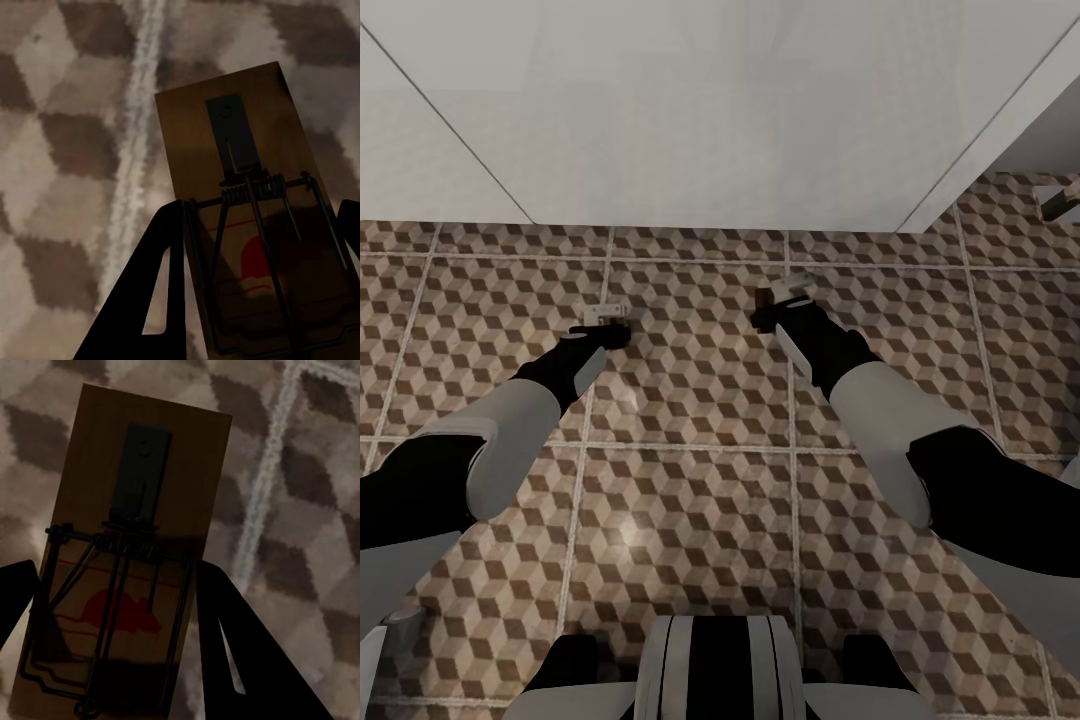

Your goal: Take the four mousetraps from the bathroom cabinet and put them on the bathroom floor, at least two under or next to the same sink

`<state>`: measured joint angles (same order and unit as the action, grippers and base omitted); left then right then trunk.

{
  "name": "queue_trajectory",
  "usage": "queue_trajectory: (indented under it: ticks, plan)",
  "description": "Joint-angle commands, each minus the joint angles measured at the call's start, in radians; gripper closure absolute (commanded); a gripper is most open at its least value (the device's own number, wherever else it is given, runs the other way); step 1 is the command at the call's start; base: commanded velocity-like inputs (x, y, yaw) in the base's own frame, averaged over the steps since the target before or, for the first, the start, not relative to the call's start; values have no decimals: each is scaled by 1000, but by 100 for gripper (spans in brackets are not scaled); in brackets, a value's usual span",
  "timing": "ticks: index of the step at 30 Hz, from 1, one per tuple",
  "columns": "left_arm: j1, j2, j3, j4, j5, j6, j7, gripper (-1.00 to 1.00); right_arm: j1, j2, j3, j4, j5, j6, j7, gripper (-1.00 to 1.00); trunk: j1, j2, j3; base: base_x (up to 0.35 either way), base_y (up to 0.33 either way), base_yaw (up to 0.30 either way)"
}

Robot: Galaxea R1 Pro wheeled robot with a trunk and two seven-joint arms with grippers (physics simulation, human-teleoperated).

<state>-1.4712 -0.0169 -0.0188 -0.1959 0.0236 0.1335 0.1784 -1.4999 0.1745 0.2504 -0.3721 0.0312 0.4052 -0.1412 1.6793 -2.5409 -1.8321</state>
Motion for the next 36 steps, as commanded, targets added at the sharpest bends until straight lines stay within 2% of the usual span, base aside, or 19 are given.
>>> queue_trajectory:
  ticks: [1, 36]
  plan:
    - [0, 0, -3, -2, 1, 6, 6, 100, 0, 0, 4, -1, -1, 6, -4, 100, 0, 0, 0, 0, 0, 0]
    - [0, -1, -3, -5, 1, 6, 6, 100, 0, 0, 6, 1, 1, 6, -5, 100, 0, 0, 0, 36, 0, 0]
